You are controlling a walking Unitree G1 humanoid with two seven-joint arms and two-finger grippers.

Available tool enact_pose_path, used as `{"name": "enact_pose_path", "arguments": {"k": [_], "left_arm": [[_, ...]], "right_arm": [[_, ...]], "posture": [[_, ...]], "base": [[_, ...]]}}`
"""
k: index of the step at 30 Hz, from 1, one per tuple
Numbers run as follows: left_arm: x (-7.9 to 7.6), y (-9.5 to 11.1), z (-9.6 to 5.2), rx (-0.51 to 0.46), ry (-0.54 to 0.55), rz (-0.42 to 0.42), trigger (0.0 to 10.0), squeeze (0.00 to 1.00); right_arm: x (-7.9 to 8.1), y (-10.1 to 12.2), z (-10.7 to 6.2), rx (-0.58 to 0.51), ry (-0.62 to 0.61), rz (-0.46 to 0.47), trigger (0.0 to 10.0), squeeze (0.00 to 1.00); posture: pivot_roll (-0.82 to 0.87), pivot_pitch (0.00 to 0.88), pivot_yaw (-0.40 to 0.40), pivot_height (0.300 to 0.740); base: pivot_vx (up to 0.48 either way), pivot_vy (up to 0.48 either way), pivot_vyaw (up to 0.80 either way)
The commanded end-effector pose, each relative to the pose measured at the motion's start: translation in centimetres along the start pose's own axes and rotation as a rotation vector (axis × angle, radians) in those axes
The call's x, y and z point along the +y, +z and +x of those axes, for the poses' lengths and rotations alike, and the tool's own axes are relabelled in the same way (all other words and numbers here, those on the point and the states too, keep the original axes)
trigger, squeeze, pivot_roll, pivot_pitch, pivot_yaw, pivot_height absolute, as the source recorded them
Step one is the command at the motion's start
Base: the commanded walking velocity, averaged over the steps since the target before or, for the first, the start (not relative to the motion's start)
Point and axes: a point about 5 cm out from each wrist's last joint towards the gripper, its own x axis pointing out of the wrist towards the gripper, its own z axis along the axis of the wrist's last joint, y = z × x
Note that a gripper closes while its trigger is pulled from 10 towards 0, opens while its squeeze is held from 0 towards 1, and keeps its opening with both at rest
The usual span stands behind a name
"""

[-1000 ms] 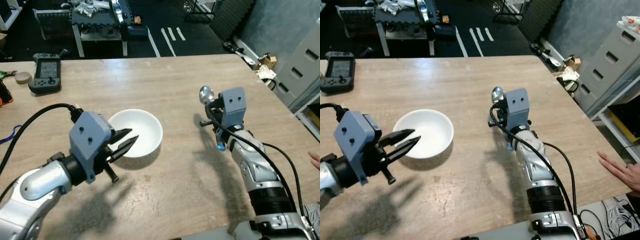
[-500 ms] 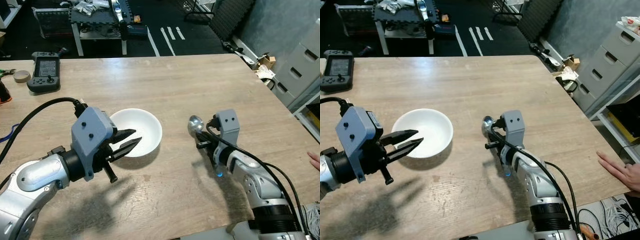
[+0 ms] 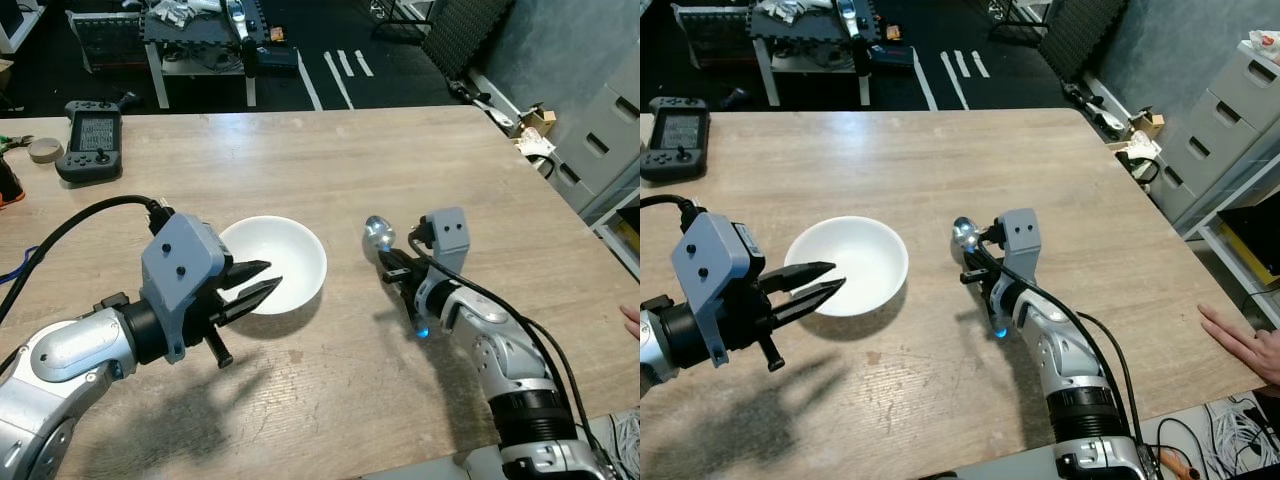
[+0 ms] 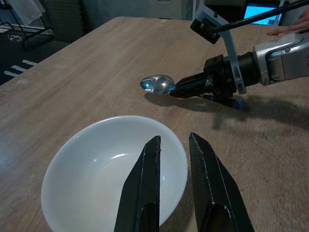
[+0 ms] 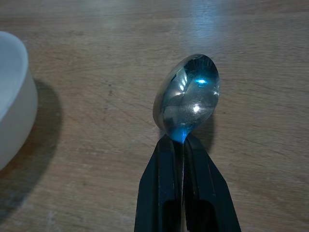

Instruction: Setting the table

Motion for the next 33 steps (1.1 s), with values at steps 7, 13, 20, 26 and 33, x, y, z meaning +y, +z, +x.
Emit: {"name": "enact_pose_path", "arguments": {"k": [7,13,20,26,33], "left_arm": [[-0.3,-0.1,0.1,0.005,-0.017,-0.010,10.0,0.00],[-0.4,-0.1,0.1,0.004,-0.017,-0.013,10.0,0.00],[-0.4,-0.1,0.2,0.000,-0.009,-0.017,10.0,0.00],[0.9,0.0,2.2,-0.074,0.176,-0.061,10.0,0.00],[1.2,-1.5,4.7,-0.090,0.437,-0.198,10.0,0.00]], "right_arm": [[-0.5,0.1,0.1,-0.032,-0.024,0.011,10.0,1.00],[-0.7,0.9,-0.2,-0.063,-0.024,0.010,10.0,1.00],[-1.7,2.4,-1.5,-0.122,-0.077,0.008,10.0,0.00],[-2.9,6.7,-4.2,-0.449,-0.299,0.071,10.0,0.00],[2.0,6.9,-4.1,-0.581,-0.341,0.113,10.0,0.00]], "posture": [[0.10,0.111,-0.018,0.740],[0.10,0.112,-0.019,0.740],[0.09,0.115,-0.020,0.740],[0.06,0.096,-0.007,0.740],[0.04,0.067,0.007,0.740]], "base": [[0.000,0.000,0.00],[0.000,0.000,0.00],[0.000,0.000,0.00],[0.000,0.000,0.00],[0.000,0.000,0.00]]}}
